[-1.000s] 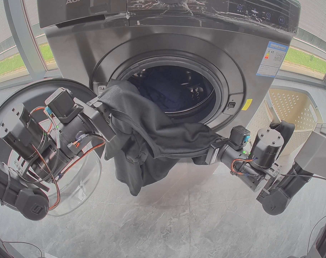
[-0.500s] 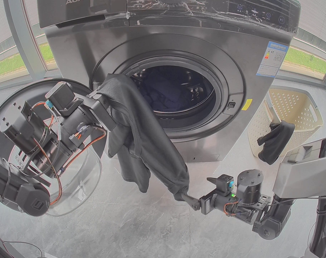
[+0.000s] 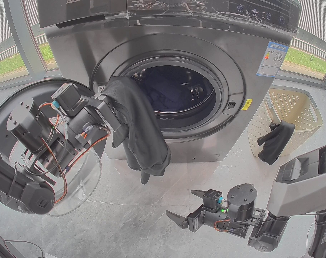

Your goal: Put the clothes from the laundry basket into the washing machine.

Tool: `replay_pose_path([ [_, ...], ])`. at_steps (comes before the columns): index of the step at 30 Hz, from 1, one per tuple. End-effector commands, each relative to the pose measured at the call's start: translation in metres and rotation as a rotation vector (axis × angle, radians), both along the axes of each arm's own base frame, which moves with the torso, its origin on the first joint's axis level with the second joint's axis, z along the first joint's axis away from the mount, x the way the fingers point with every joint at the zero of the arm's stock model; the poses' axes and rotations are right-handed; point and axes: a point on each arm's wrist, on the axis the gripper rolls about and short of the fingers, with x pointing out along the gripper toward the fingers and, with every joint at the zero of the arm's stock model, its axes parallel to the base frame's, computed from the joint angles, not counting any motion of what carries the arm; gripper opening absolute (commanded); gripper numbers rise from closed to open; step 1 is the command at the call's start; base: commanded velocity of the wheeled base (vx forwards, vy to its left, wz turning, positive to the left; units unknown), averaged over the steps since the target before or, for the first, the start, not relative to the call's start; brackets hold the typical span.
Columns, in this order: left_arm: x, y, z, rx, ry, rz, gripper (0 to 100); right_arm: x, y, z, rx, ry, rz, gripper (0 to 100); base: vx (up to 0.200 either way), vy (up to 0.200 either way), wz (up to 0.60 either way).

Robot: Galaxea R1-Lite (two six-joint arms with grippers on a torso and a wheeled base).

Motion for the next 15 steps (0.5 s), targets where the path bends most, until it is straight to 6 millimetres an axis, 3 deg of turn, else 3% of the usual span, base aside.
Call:
replay_pose_path([
  [1, 0.004, -0.003, -0.006, 0.010, 0.016, -0.001, 0, -0.004, 0.024, 0.034, 0.118, -0.104, 0.060, 100, 0.000, 0.000, 0.00],
  [10, 0.006, -0.003, -0.008, 0.012, 0.018, 0.002, 0, 0.037, 0.062, 0.044, 0.228, -0.215, 0.040, 100, 0.000, 0.000, 0.00],
  [15, 0.006, -0.003, -0.008, 0.012, 0.018, 0.002, 0, 0.047, 0.073, 0.043, 0.251, -0.244, 0.041, 100, 0.000, 0.000, 0.00],
])
